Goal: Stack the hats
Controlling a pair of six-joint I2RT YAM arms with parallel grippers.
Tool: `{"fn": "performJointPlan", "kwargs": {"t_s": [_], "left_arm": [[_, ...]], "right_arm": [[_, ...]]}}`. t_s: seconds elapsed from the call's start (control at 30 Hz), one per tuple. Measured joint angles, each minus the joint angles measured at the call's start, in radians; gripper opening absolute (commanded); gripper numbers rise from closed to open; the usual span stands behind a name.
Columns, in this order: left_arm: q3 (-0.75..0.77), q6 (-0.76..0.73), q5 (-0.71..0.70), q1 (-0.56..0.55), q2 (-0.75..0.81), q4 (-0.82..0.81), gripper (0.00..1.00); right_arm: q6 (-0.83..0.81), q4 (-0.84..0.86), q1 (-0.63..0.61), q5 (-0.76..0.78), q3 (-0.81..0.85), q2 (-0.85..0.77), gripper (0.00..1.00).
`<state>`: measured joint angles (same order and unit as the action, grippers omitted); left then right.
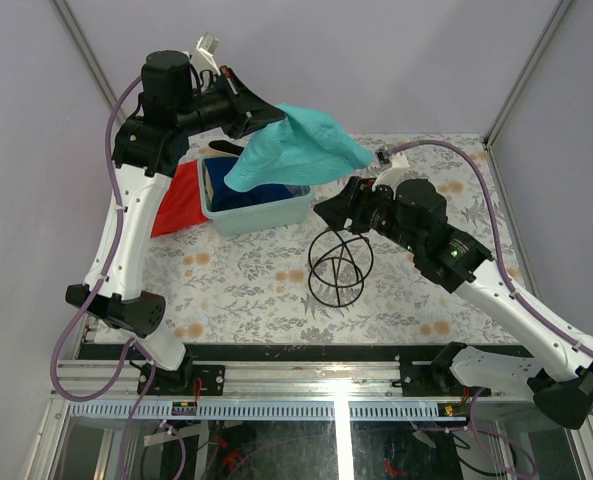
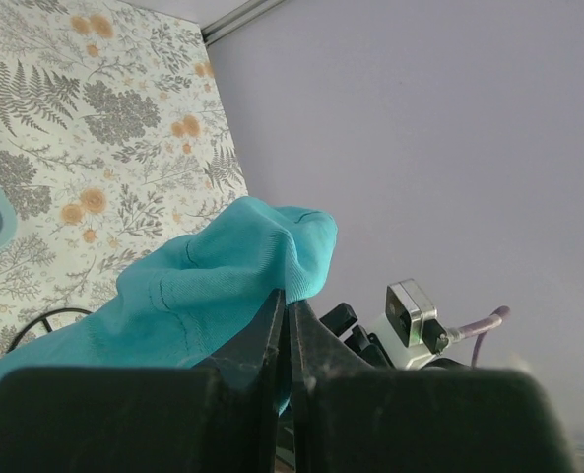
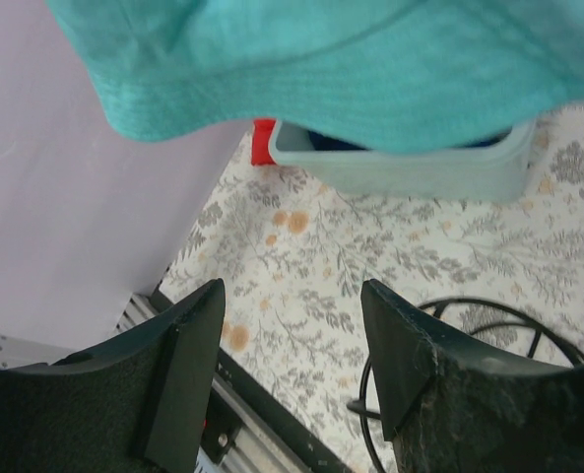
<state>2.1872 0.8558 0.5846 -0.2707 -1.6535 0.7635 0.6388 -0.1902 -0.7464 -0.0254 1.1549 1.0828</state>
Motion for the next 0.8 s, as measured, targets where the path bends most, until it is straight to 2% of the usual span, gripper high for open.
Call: {"fn": "performJointPlan", "kwargs": {"t_s": [0.27,0.57,0.8], "left_arm": [[-0.005,0.048,0.004,-0.004,0.002,-0.008,0.00],[-0.006,0.109,0.029,-0.005,0.004,-0.035,0.00],[-0.023,0.132,0.038,-0.005,0.016,-0.048,0.00]], "right_arm": [[-0.041,0.143,0.000,0.053,-0.001,0.073,0.65],[-0.065,0.208,0.000,0.113,-0.010,0.121,0.68],[-0.078,0.264,0.000,0.152,-0.038,0.121,0.66]]}}
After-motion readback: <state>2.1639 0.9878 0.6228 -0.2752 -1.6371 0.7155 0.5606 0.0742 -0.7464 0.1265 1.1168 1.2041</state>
